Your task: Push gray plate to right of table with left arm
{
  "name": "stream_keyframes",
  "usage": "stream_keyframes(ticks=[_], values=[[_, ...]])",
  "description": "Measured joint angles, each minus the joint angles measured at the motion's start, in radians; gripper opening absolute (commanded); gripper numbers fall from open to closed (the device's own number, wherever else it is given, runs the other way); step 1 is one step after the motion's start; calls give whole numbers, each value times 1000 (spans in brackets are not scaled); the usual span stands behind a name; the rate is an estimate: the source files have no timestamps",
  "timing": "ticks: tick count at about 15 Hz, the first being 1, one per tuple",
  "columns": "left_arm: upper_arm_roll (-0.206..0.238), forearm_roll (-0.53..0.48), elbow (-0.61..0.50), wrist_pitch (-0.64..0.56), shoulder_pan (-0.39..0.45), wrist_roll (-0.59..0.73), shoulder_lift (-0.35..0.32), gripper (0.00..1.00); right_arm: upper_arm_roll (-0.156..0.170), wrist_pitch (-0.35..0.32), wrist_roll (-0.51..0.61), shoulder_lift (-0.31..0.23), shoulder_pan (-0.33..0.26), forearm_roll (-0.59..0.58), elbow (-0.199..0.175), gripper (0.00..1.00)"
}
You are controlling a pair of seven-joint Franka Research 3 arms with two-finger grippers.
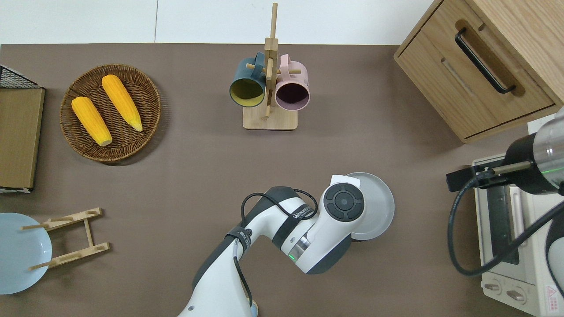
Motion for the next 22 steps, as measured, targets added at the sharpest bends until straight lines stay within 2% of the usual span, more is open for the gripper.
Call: stream_keyframes(ticks=[1,2,3,4,5,11,14,16,19,22], values=[[0,0,10,-2,-3,-6,7,0,0,0,0,0,0,0,0,983],[0,0,12,-3,-3,-7,7,91,0,0,0,0,0,0,0,983],[0,0,12,-3,-3,-8,8,495,0,0,0,0,0,0,0,983],[-1,0,12,-3,-3,-8,10,852,0,0,0,0,0,0,0,983],[-1,0,15,-5,-3,-8,12,990,0,0,0,0,0,0,0,983],[5,37,38,-7,-1,-7,25,993,0,0,0,0,0,0,0,983],[8,104,59,-113,0,24,-9,993,0,0,0,0,0,0,0,983],[13,113,70,-225,36,132,-71,995,0,0,0,0,0,0,0,983],[12,110,78,-420,165,343,-214,995,0,0,0,0,0,0,0,983],[15,110,79,-531,263,474,-329,995,0,0,0,0,0,0,0,983]])
